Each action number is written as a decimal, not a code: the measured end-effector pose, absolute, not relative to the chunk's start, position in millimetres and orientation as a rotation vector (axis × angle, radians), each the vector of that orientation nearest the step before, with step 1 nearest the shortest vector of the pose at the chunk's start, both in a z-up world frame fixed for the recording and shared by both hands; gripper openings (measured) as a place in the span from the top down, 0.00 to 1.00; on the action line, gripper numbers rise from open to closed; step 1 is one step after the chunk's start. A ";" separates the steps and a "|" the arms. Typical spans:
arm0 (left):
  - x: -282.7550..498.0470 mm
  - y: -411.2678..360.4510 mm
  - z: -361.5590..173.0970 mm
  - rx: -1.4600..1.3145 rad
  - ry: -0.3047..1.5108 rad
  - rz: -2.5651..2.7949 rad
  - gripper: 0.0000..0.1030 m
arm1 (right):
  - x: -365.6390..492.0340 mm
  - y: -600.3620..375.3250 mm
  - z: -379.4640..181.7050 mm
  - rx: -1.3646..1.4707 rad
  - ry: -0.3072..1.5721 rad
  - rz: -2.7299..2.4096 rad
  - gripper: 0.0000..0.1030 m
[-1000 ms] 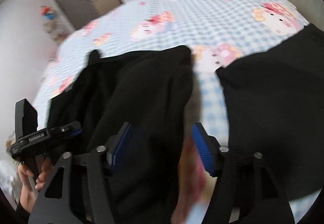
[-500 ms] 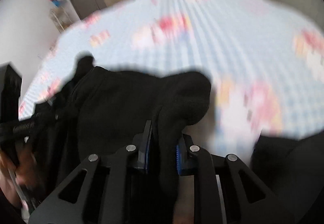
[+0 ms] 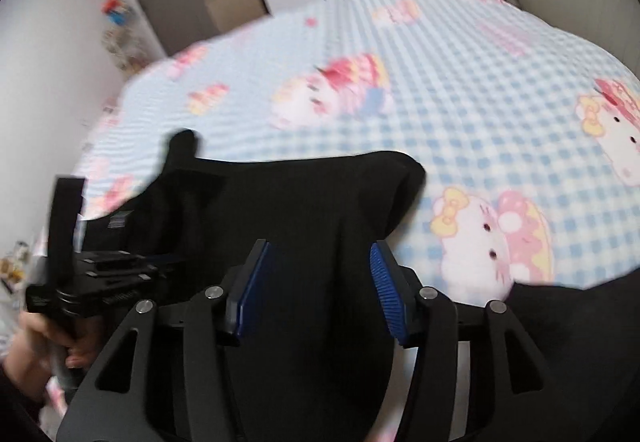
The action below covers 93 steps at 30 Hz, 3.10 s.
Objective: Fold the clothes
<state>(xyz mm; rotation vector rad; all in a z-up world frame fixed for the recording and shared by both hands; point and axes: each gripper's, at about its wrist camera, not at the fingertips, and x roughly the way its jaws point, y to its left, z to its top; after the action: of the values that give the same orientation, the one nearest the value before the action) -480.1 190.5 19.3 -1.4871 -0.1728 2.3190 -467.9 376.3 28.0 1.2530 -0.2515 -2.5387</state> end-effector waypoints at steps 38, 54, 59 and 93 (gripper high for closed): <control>-106.8 105.3 -46.4 -1.566 -0.471 2.111 0.64 | -132.0 295.7 -65.5 1.428 -0.130 -2.200 0.38; -79.8 -94.7 -50.3 -1.490 -1.099 2.688 0.40 | -172.6 280.3 -85.3 1.531 -0.159 -2.248 0.38; -92.1 -73.0 -71.8 -1.589 -1.011 2.583 0.52 | -182.2 275.6 -82.9 1.553 -0.180 -2.281 0.36; -151.8 -133.3 12.9 -1.319 -0.788 2.243 0.62 | -212.5 215.6 -42.5 1.361 -0.131 -2.046 0.30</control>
<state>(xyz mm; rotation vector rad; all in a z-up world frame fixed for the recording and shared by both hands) -151.8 -133.3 12.9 -1.3186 -0.7876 2.2427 -212.5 215.6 -42.5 1.3610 -0.1305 -2.0462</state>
